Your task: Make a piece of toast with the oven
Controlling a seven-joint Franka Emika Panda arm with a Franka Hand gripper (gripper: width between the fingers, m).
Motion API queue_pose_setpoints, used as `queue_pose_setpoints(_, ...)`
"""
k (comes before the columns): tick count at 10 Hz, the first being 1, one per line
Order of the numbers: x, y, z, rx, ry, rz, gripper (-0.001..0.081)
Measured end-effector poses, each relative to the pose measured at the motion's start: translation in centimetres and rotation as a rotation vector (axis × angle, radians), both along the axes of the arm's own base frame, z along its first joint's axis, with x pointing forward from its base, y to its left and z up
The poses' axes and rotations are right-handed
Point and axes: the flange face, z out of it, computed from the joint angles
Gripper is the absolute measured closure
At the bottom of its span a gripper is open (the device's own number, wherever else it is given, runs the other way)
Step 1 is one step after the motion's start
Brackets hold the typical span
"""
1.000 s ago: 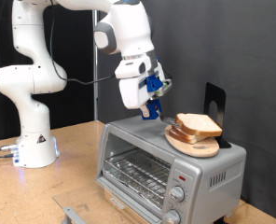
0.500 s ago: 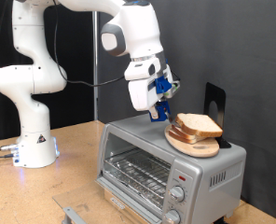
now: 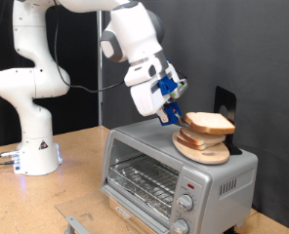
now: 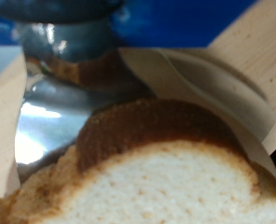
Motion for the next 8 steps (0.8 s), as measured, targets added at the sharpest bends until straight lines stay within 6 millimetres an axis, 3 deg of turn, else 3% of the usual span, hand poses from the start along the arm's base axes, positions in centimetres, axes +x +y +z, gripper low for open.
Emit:
queue_pose_setpoints(4, -2.4, -2.4, 1.2, 0.017, 0.002, 0.002, 0.0421)
queue_pose_setpoints(6, -2.4, -2.5, 0.9, 0.021, 0.0, 0.02, 0.0421)
queue_pose_setpoints(8, -3.5, -4.6, 0.3, 0.048, -0.004, 0.084, 0.0421)
